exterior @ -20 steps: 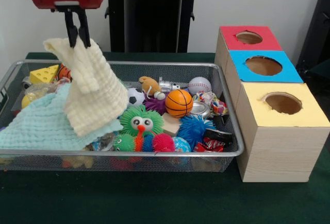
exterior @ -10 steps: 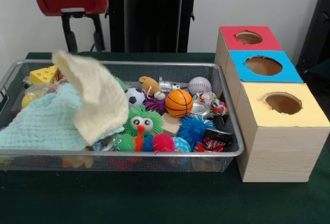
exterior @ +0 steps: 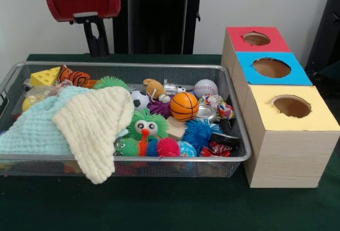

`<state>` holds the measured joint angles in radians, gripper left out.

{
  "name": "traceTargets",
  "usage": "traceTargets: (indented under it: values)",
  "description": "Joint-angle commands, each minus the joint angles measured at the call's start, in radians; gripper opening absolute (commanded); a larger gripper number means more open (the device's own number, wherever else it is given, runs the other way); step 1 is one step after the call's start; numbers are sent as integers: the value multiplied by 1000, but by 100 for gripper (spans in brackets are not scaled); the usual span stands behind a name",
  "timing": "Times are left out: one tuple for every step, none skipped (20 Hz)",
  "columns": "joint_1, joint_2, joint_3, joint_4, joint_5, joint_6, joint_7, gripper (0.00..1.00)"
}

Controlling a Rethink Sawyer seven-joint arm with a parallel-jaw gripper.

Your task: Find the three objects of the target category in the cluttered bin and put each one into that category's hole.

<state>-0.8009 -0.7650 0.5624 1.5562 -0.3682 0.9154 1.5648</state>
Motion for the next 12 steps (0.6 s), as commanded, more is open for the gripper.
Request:
traceTargets:
  values:
    - [-3,25,58,70,-58,23,-204,0]
    - [-1,18,55,79,-61,20,-194,0]
    - [4,8,45,94,-63,20,-175,0]
    - [10,-1,36,109,-65,20,-157,0]
    - [11,-9,32,134,-67,-6,-136,0]
    - [14,-15,24,164,-65,-27,-108,0]
    - [18,-20,16,193,-64,-49,-80,0]
    - [18,-28,10,224,-68,-80,-57,0]
    - [24,-35,-2,246,-73,-105,-26,0]
    - [30,-44,-12,262,-75,-114,-5,0]
    - [38,-47,-23,270,-76,-108,11,0]
    - [39,-49,-27,280,-78,-110,13,0]
